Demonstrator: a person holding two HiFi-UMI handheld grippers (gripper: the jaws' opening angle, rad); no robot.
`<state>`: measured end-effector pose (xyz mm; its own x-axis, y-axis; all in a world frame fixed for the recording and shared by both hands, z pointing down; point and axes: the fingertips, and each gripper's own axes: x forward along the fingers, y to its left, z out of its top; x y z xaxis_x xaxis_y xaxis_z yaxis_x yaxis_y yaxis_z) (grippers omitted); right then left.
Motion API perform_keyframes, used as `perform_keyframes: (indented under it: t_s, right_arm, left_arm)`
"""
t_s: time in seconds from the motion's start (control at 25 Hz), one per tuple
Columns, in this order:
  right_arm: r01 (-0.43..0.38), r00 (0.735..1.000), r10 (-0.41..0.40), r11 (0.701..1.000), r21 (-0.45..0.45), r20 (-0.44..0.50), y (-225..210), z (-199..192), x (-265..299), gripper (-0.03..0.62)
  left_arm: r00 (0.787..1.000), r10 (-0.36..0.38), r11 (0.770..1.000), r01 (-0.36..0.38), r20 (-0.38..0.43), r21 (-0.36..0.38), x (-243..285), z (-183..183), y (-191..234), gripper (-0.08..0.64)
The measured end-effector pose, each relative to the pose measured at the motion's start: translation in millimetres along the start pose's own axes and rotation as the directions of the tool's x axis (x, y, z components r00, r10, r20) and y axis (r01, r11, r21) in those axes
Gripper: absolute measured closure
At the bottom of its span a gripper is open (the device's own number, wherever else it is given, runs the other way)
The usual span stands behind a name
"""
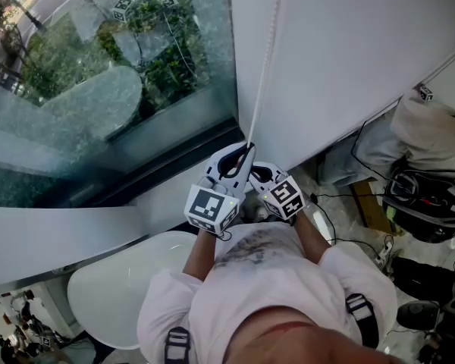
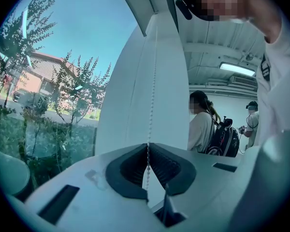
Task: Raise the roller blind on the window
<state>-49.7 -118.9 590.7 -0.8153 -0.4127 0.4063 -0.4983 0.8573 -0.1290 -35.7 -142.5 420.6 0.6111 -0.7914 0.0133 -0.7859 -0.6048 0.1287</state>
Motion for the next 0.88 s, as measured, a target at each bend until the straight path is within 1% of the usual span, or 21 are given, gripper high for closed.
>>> perform_keyframes:
  t_s: [0.88]
  right_arm:
    - [0.004, 0.998, -0.002, 1.0, 0.027, -0.07, 5, -32, 0, 0.531]
  left_arm:
    - [0.998, -0.003, 1.0, 0.001, -0.07, -0.021, -4, -31, -6, 0.546]
